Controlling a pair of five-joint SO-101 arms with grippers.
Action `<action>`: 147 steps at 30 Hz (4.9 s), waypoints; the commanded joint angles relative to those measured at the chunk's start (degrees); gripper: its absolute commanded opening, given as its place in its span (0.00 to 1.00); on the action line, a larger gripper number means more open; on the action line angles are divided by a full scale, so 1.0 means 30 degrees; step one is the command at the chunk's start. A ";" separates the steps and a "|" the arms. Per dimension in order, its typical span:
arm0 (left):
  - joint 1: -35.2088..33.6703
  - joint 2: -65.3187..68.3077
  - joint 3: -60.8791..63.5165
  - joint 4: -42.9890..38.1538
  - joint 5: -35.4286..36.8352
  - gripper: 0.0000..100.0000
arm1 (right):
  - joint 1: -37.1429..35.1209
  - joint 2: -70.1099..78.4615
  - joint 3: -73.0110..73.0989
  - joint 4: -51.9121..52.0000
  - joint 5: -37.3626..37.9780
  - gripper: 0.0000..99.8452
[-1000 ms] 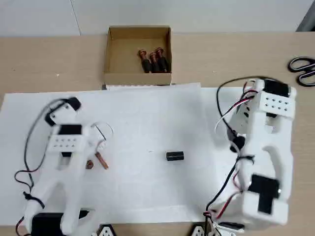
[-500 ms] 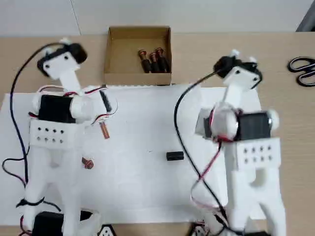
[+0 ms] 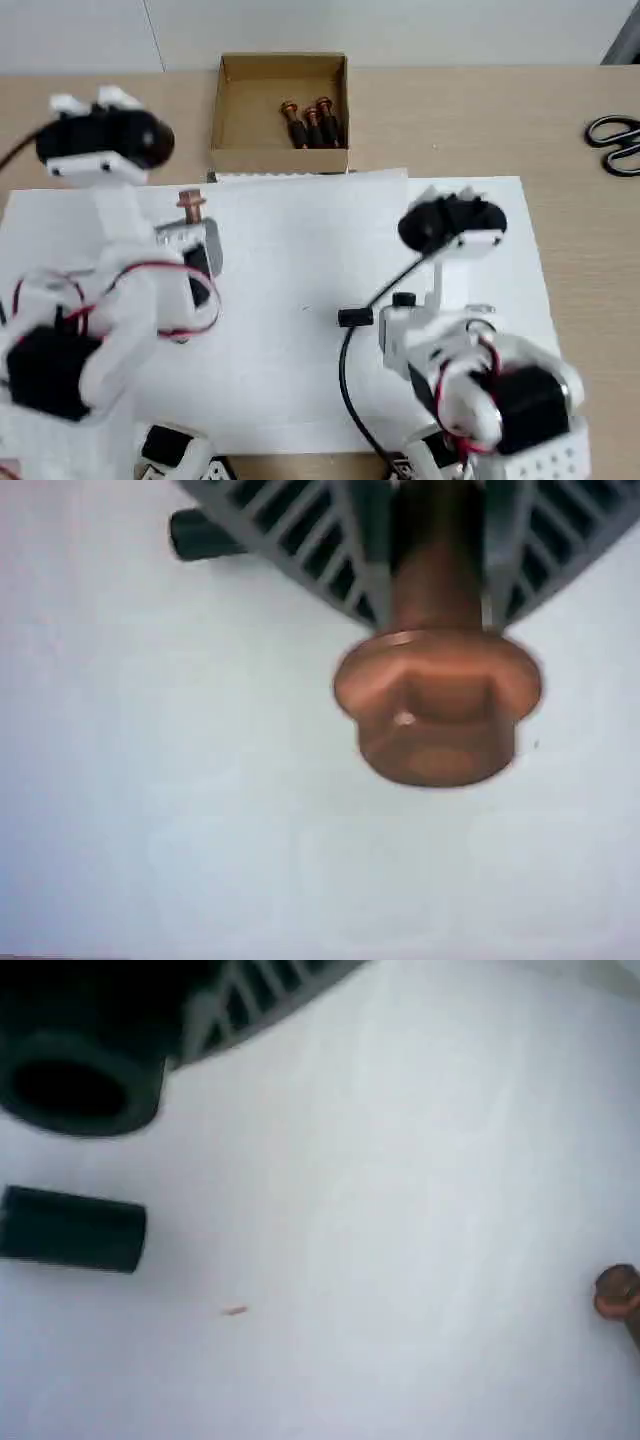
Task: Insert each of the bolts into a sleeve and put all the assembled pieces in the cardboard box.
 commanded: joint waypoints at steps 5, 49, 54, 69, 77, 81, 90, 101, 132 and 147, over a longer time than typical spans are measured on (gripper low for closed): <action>-0.0059 -0.8586 0.9626 -0.6652 -0.1817 0.01 | -0.0689 -0.3795 0.2725 -0.1451 0.0703 0.00; 0.3692 -1.8784 2.5128 -1.8842 0.5245 0.01 | -0.7429 -1.3084 2.1128 -1.9150 0.8791 0.00; 0.3692 -1.8784 2.5158 -1.8520 0.5275 0.01 | -0.7429 -1.3084 2.0806 -1.9150 0.8821 0.00; 0.4923 -1.8842 2.6037 -1.7788 0.5275 0.01 | -0.7458 -1.3055 1.9399 -1.9150 0.8850 0.00; 0.4806 -1.8813 2.6125 -1.7729 0.5245 0.01 | -0.7458 -1.3055 1.8725 -1.9150 0.8850 0.00; 0.4835 -1.8813 2.6828 -1.7758 0.5245 0.01 | -0.7458 -1.3026 1.8315 -1.9033 0.8850 0.00; 0.5773 -1.8872 2.6593 -1.5707 0.4132 0.01 | -0.7341 -1.3055 1.7993 -1.9121 0.9817 0.00; 0.6681 -1.8872 2.5158 -1.2425 0.2256 0.01 | -0.6462 -1.3055 1.7993 -1.9824 0.9758 0.00; 0.7267 -1.8872 2.7092 -1.1897 0.1172 0.21 | -0.6286 -1.3026 1.7026 -2.0059 0.9817 0.00; 0.7267 -1.8813 2.3077 -1.1897 0.1172 0.23 | -0.5172 -1.3055 1.8139 -2.0029 0.9700 0.00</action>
